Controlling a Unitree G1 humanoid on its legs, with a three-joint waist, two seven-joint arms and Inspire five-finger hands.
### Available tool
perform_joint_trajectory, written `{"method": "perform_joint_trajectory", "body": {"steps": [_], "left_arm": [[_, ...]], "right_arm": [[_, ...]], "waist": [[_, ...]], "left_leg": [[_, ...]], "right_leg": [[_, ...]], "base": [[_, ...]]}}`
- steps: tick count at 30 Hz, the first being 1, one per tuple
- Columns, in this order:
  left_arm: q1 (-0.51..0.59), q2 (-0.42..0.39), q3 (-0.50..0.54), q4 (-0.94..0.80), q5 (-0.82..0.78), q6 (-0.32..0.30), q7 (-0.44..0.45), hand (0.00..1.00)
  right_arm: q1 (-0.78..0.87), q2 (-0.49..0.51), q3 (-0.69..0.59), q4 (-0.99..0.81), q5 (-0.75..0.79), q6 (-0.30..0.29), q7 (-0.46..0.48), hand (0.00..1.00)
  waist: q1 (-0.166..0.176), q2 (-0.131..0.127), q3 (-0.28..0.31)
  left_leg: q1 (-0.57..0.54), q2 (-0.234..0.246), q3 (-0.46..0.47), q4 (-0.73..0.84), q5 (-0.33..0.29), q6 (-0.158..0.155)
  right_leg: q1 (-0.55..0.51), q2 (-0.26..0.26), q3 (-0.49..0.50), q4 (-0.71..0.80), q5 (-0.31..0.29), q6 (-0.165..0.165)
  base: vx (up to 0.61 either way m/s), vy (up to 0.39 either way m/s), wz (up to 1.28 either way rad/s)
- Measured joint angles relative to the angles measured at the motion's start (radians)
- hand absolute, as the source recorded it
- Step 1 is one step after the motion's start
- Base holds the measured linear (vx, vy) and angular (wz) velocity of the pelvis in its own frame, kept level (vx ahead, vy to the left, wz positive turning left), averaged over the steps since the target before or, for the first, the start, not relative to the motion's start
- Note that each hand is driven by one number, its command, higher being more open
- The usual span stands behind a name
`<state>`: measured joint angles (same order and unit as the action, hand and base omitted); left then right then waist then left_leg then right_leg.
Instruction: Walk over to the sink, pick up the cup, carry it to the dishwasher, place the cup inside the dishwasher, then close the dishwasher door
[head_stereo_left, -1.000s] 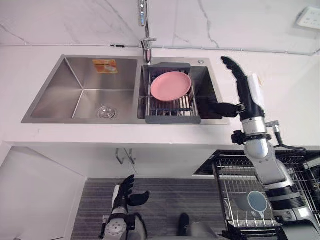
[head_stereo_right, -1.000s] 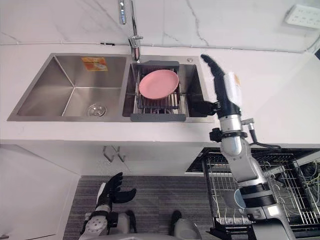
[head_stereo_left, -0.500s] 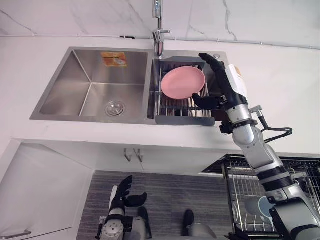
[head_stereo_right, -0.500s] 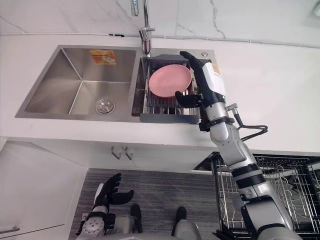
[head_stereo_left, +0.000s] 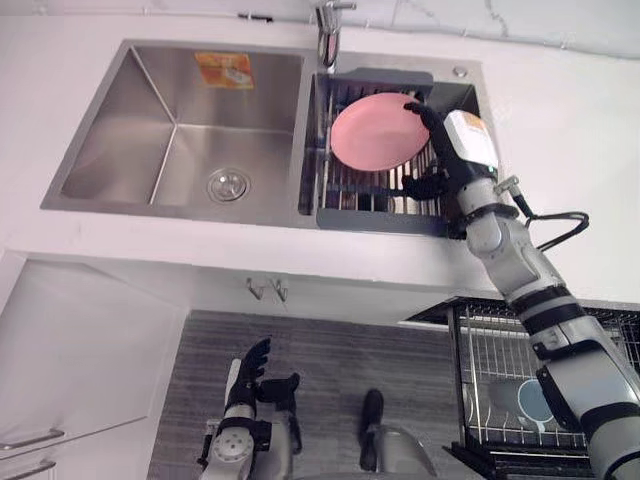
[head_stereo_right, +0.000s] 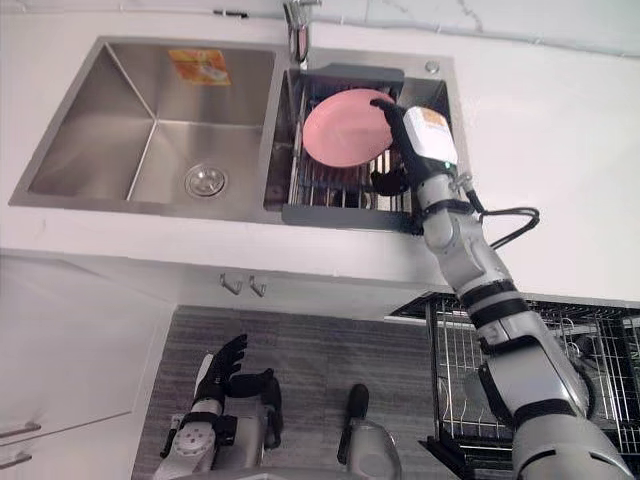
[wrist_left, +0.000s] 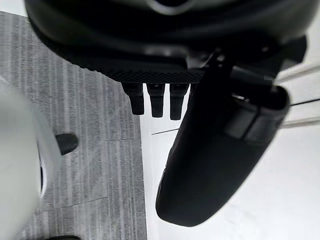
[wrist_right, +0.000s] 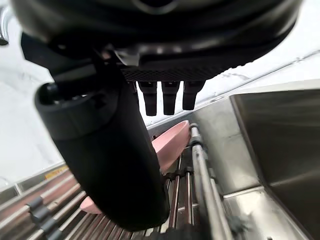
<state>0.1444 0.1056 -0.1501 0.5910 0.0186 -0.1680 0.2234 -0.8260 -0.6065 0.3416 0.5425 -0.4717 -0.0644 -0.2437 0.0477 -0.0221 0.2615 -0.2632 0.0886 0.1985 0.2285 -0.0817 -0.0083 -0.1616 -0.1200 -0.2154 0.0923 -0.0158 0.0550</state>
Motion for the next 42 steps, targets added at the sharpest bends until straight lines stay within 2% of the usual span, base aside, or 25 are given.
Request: {"method": "perform_joint_trajectory", "body": {"steps": [2, 6, 7, 11, 18, 22, 25, 30, 35, 36, 42], "left_arm": [[-0.01, 0.0, 0.001, -0.002, -0.001, -0.002, 0.011, 0.9], [-0.024, 0.0, 0.008, -0.008, -0.02, -0.013, 0.019, 0.9], [-0.031, 0.0, 0.008, -0.009, -0.02, -0.015, 0.019, 0.9], [-0.047, -0.003, 0.007, -0.023, -0.038, -0.02, 0.02, 0.9], [-0.068, -0.004, 0.007, -0.031, -0.04, -0.022, 0.021, 0.9], [-0.081, -0.004, 0.006, -0.033, -0.04, -0.022, 0.021, 0.9], [-0.083, -0.008, 0.007, -0.036, -0.04, -0.022, 0.021, 0.9], [-0.084, -0.012, 0.014, -0.039, -0.037, -0.018, 0.017, 0.9], [-0.07, -0.009, 0.047, -0.039, -0.03, -0.003, 0.011, 0.9], [-0.064, -0.008, 0.063, -0.039, -0.026, 0.002, 0.01, 0.9], [-0.007, -0.009, 0.087, -0.025, -0.016, 0.023, 0.01, 0.9]], "right_arm": [[-0.037, 0.0, 0.001, 0.026, -0.006, 0.006, -0.016, 0.9], [-0.116, -0.001, 0.02, 0.079, -0.007, 0.015, -0.023, 0.9], [-0.132, -0.001, 0.02, 0.088, -0.007, 0.017, -0.029, 0.3], [-0.203, -0.001, 0.051, 0.158, -0.006, 0.018, -0.035, 0.3], [-0.267, -0.032, 0.087, 0.17, -0.026, -0.004, -0.067, 0.3], [-0.29, -0.032, 0.084, 0.137, -0.023, 0.005, -0.071, 0.3], [-0.211, -0.034, 0.025, 0.005, -0.023, 0.003, -0.071, 0.3], [0.011, -0.035, -0.101, -0.268, -0.023, -0.002, -0.072, 0.3], [0.216, -0.016, -0.251, -0.52, -0.024, -0.023, -0.09, 0.3], [0.276, -0.005, -0.313, -0.586, -0.024, -0.035, -0.096, 0.3], [0.544, 0.078, -0.569, -0.718, -0.024, -0.041, -0.145, 0.3]], "waist": [[0.015, 0.001, 0.013], [0.02, 0.004, 0.038], [0.022, 0.005, 0.044], [0.042, 0.013, 0.071], [0.047, 0.017, 0.094], [0.052, 0.018, 0.096], [0.051, 0.018, 0.096], [0.031, 0.016, 0.096], [0.005, -0.009, 0.095], [-0.012, -0.023, 0.092], [-0.075, -0.056, 0.066]], "left_leg": [[-0.016, 0.001, -0.009, 0.007, 0.0, 0.0], [-0.035, 0.001, -0.02, 0.02, 0.0, 0.0], [-0.042, 0.001, -0.024, 0.022, 0.0, 0.0], [-0.067, 0.001, -0.04, 0.035, 0.002, 0.002], [-0.094, 0.003, -0.053, 0.037, 0.013, 0.01], [-0.096, 0.007, -0.056, 0.027, 0.019, 0.015], [-0.095, 0.008, -0.054, 0.026, 0.02, 0.013], [-0.071, 0.01, -0.044, 0.026, 0.015, 0.006], [0.0, 0.015, 0.02, 0.024, -0.005, -0.005], [0.018, 0.016, 0.049, 0.027, -0.015, -0.001], [0.091, 0.05, 0.166, 0.077, -0.083, -0.004]], "right_leg": [[-0.009, 0.001, -0.008, 0.001, 0.0, 0.0], [-0.016, 0.001, -0.013, 0.005, 0.0, 0.0], [-0.02, 0.001, -0.018, 0.006, 0.0, 0.0], [-0.037, 0.001, -0.031, 0.016, -0.002, -0.001], [-0.065, 0.002, -0.041, 0.041, -0.008, -0.005], [-0.073, 0.007, -0.044, 0.048, -0.009, -0.007], [-0.073, 0.008, -0.043, 0.049, -0.011, -0.009], [-0.064, 0.007, 0.003, 0.066, -0.012, -0.009], [-0.04, 0.006, 0.082, 0.074, -0.012, -0.008], [-0.037, 0.006, 0.108, 0.073, -0.014, -0.005], [-0.015, 0.028, 0.223, 0.072, -0.017, 0.009]], "base": [[-0.01, -0.009, 0.12], [-0.01, 0.0, 0.08], [-0.03, 0.006, 0.09], [-0.02, 0.0, 0.1], [-0.03, 0.001, 0.05], [-0.02, -0.006, 0.01], [0.01, 0.001, 0.01], [0.03, 0.032, -0.03], [0.0, 0.036, -0.39], [-0.02, 0.02, -0.55], [0.0, 0.022, -0.64]]}}
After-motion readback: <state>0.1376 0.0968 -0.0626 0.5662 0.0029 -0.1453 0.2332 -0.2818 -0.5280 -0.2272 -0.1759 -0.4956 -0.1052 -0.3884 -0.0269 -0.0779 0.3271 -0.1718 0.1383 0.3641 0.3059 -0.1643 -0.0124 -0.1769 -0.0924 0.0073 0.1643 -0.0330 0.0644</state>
